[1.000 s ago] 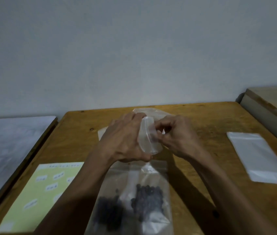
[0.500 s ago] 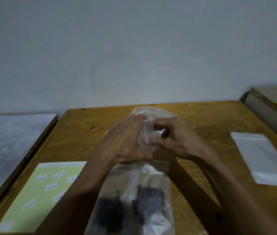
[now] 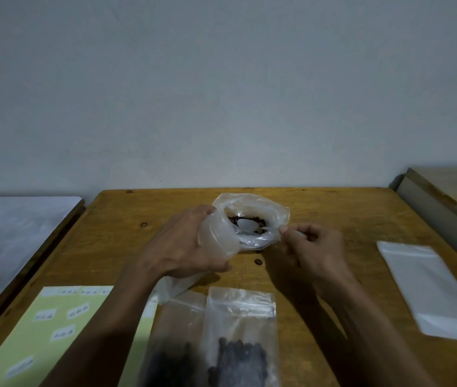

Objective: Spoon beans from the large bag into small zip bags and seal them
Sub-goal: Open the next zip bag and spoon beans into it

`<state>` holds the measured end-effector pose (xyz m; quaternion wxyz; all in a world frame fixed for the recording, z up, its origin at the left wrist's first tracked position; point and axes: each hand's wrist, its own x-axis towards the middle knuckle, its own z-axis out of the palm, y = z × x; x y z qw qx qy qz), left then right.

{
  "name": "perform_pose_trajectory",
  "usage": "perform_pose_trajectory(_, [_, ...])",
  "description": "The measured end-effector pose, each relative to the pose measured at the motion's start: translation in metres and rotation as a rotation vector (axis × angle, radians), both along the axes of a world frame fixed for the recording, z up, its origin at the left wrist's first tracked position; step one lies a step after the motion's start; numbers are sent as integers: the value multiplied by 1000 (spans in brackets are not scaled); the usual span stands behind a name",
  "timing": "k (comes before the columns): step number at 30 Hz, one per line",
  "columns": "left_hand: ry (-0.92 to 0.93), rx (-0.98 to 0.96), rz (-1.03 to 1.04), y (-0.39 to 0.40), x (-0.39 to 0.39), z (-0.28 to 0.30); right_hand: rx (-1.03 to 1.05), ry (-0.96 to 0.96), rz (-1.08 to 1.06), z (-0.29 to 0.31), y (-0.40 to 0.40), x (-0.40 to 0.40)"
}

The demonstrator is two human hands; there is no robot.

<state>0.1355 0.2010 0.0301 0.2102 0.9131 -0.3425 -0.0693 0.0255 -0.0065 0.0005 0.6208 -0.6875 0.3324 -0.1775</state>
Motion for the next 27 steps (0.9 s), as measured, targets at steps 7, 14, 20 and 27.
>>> perform_pose_trajectory(7, [136,1,0,-12,8,2,-206,-175,-107,-10,10,15])
perform_pose_trajectory(14, [127,-54,31,-14,9,2,-1143,-246,79,-35,6,0])
perform_pose_trajectory(20, [78,-116,-35,-20,-1,12,-459,-138,-213,-27,28,9])
perform_pose_trajectory(27, [100,-76,17,-14,8,7,234,-235,-285,-15,28,15])
